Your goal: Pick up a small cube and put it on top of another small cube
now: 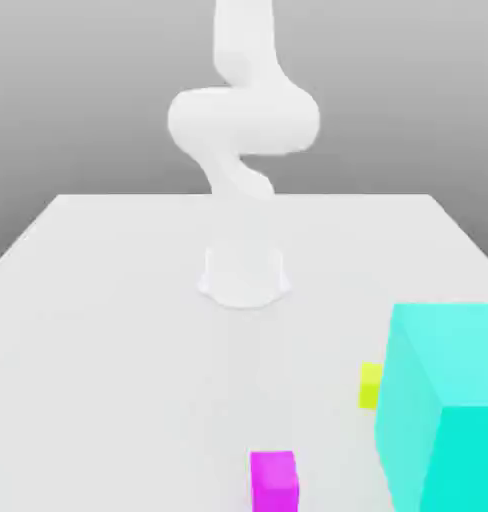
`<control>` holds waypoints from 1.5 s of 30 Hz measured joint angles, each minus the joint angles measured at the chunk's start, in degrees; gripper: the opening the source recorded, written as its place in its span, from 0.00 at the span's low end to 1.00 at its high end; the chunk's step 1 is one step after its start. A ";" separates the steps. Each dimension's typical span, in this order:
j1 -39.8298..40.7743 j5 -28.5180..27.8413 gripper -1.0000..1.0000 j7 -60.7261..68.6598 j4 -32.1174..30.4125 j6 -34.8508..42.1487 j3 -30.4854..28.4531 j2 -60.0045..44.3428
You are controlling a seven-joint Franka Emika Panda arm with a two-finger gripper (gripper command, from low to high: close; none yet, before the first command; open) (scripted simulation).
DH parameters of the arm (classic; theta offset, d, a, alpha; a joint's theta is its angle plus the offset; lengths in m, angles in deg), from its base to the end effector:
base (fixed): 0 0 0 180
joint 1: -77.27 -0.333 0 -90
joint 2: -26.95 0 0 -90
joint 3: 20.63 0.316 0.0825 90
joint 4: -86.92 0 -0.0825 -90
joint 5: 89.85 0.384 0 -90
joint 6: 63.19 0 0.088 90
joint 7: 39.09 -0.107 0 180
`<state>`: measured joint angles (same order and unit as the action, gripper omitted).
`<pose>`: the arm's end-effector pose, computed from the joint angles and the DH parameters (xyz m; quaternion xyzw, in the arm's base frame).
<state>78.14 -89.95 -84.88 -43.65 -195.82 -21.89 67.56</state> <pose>0.3778 -0.0172 0.6902 -0.8513 0.3781 -0.3351 0.1416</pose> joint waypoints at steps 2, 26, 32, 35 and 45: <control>0.70 -0.04 0.50 0.08 1.03 -0.70 -1.14 -4.41; 12.63 8.96 0.50 7.64 12.76 -8.35 -12.32 -54.64; 17.47 11.74 0.50 9.83 15.73 -10.14 -13.00 -67.30; 19.55 13.18 0.50 10.89 17.24 -12.54 -12.40 -73.57; 20.93 14.84 0.00 12.04 18.60 -16.21 -10.89 -78.97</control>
<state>99.07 -75.11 -72.85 -25.05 -212.03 -32.78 -11.40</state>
